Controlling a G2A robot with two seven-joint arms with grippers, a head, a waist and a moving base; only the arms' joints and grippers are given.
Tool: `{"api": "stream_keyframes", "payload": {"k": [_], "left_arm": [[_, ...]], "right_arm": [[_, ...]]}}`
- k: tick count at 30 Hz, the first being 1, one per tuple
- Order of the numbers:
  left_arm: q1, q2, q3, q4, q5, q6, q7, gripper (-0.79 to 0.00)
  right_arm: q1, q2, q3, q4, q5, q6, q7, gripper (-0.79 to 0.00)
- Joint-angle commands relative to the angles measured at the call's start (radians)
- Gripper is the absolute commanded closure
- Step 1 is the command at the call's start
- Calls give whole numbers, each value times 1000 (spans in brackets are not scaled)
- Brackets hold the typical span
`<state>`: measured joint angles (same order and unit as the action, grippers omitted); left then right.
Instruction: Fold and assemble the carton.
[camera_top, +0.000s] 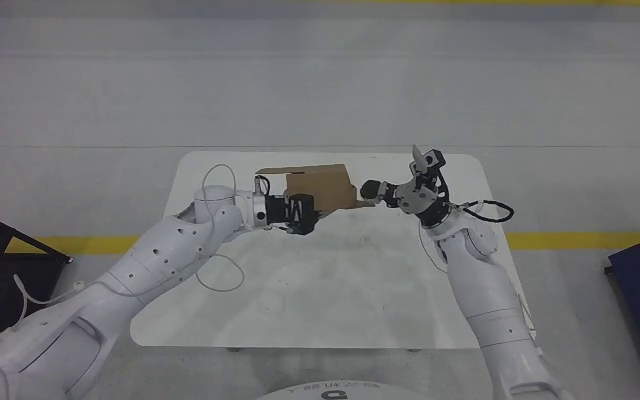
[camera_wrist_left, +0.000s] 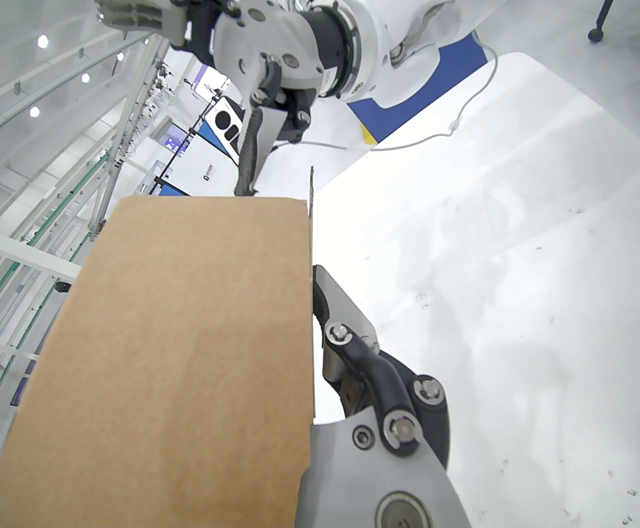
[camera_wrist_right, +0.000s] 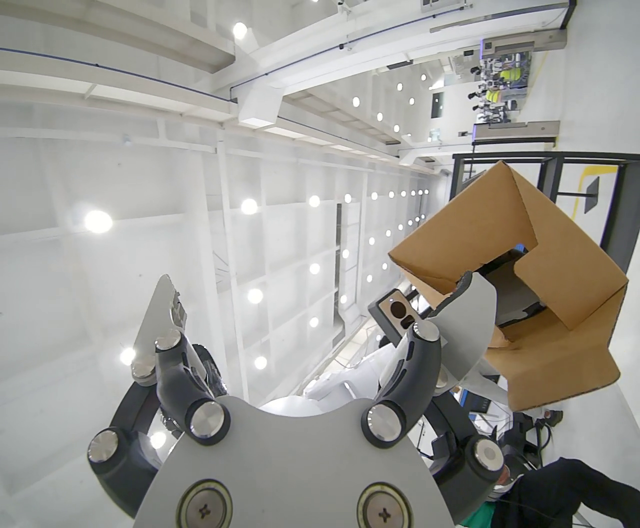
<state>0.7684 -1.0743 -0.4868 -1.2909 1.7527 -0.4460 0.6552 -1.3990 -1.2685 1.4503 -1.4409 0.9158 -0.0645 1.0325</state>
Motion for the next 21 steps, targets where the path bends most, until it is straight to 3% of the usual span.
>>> {"api": "stream_keyframes", "payload": {"k": [1,7,14,21], "left_arm": [[2,-1,-6,-6,6,-5,-6,0],[14,-2,-36,-5,2,-2,-9,0],[48,2,-116,21,-116,22,-29,0],[58,-5,-119,-15,-78,-3,-45,0]], "right_arm": [[4,-1,-16,-2,-16,3,-5,-785],[8,1,-13,2,0,-9,-5,-785],[-31,10,54,-1,81,-18,72,-785],[-5,9,13,-2,5,-11,-17,-785]]}}
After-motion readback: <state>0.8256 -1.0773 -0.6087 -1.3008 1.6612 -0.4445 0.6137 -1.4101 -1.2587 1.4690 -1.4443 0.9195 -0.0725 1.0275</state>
